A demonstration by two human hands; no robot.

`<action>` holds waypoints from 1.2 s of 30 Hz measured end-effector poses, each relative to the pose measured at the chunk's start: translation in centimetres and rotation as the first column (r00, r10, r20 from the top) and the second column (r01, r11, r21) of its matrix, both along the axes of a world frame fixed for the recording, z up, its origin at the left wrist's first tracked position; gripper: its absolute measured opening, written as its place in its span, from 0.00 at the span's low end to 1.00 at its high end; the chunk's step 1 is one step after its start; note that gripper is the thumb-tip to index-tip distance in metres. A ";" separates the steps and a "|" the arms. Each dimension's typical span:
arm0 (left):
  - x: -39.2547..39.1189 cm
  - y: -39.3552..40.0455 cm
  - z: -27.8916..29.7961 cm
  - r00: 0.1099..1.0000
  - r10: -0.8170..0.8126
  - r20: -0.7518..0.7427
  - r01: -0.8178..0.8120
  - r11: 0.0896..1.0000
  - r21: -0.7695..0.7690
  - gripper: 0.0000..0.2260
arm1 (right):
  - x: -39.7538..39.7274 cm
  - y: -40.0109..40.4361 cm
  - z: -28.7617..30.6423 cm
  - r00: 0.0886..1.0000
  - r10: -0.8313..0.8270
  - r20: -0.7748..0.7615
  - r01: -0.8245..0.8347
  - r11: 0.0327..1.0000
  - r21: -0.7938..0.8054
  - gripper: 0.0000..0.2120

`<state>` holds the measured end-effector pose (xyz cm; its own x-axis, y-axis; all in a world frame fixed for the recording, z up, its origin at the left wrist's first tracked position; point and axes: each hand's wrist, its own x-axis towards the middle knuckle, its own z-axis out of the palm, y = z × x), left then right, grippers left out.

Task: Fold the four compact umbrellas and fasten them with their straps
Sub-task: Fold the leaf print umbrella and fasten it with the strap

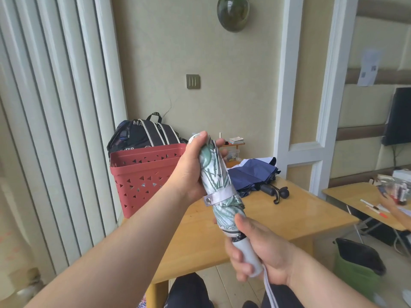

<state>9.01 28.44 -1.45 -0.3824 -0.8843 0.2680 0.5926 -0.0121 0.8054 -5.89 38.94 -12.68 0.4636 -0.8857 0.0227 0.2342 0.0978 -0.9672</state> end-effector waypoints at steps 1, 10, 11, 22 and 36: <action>0.0 -0.2 -0.2 0.994 0.069 0.087 -0.066 0.997 -0.032 0.20 | 0.3 0.0 0.1 0.996 -0.086 0.004 0.086 0.996 -0.035 0.39; -0.8 0.7 -6.1 0.757 0.323 0.568 -0.194 0.941 -0.277 0.18 | 1.5 -3.1 0.1 0.714 -0.696 0.072 0.693 0.689 -0.212 0.14; -1.3 0.9 -6.5 0.757 0.292 0.584 -0.147 0.948 -0.283 0.17 | 1.2 -3.3 0.1 0.699 -0.711 0.067 0.703 0.669 -0.242 0.11; -2.6 2.2 -6.6 0.794 0.170 0.584 -0.069 0.979 -0.192 0.10 | -0.2 -3.0 -0.4 0.616 -0.788 -0.011 0.745 0.587 -0.317 0.10; -2.6 3.0 -7.3 0.941 -0.018 0.338 0.032 0.999 -0.035 0.06 | 0.7 -2.6 0.6 0.634 -0.773 0.017 0.751 0.611 -0.249 0.14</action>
<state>6.38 31.47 -8.74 -0.4782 -0.8647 0.1537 0.2856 0.0125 0.9583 -5.22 36.36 -12.11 -0.3672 -0.8957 0.2507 0.0461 -0.2867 -0.9569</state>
